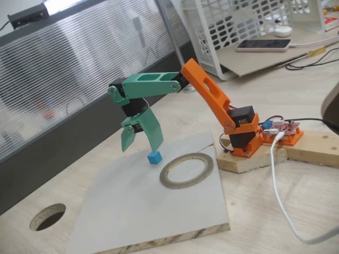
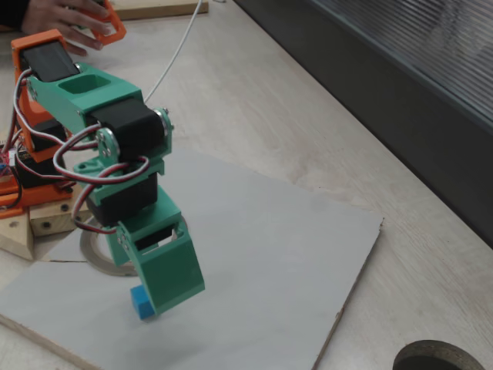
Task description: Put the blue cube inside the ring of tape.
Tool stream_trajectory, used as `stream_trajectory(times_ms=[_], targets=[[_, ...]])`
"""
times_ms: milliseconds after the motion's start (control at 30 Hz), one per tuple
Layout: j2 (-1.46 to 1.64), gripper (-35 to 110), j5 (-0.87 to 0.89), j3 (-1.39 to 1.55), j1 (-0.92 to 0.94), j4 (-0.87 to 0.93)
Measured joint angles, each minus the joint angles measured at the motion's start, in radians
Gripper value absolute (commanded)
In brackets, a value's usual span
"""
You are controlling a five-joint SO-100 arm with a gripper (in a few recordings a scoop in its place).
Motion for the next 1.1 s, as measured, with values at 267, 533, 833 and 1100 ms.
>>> stream_trajectory(times_ms=[267, 533, 833, 1100], targets=[[0.000, 78, 0.002, 0.000, 0.003, 0.000], [0.000, 78, 0.002, 0.000, 0.003, 0.020], [-0.091, 78, 0.002, 0.000, 0.002, 0.017], [-0.137, 78, 0.002, -0.003, 0.003, 0.017]])
